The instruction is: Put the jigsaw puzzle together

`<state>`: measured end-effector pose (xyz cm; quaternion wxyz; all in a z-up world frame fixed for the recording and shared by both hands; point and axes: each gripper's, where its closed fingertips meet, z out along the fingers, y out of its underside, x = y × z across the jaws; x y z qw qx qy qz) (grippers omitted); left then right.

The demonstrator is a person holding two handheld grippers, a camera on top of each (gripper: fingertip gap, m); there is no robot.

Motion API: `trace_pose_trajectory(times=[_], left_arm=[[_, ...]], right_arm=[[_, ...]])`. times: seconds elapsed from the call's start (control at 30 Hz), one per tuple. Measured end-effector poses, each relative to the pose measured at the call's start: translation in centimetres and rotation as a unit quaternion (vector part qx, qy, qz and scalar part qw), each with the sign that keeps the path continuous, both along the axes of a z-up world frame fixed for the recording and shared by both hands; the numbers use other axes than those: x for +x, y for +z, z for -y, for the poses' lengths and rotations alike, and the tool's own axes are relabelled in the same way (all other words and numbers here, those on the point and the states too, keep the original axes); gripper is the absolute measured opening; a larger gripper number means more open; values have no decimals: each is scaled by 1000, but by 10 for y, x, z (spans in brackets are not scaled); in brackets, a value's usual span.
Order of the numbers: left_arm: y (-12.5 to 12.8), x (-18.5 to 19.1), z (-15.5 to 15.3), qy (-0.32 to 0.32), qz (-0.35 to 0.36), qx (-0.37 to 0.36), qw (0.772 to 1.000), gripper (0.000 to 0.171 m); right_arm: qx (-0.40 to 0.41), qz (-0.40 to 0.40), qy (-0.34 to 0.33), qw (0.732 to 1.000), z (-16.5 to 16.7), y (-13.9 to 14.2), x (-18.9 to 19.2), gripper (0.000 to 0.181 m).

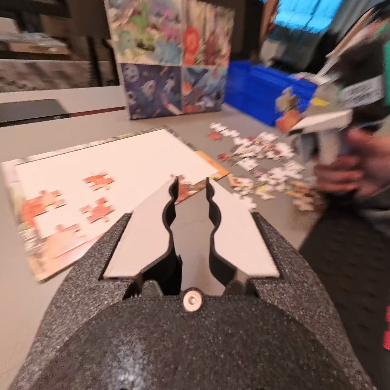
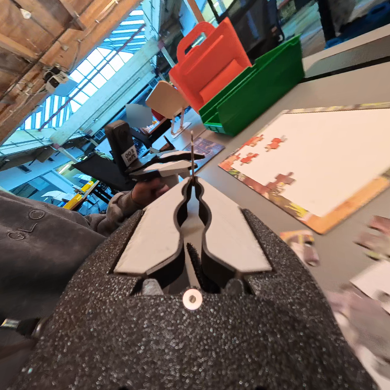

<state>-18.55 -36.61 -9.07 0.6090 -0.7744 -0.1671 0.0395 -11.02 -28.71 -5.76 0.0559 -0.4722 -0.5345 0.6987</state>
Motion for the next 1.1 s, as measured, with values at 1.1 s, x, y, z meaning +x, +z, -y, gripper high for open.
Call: trace_pose_trajectory(times=[1.1], left_arm=[[39,71,-19,-227,294,163,914,1]], right_arm=[[-47,-10,65,997,40,5,3,17]])
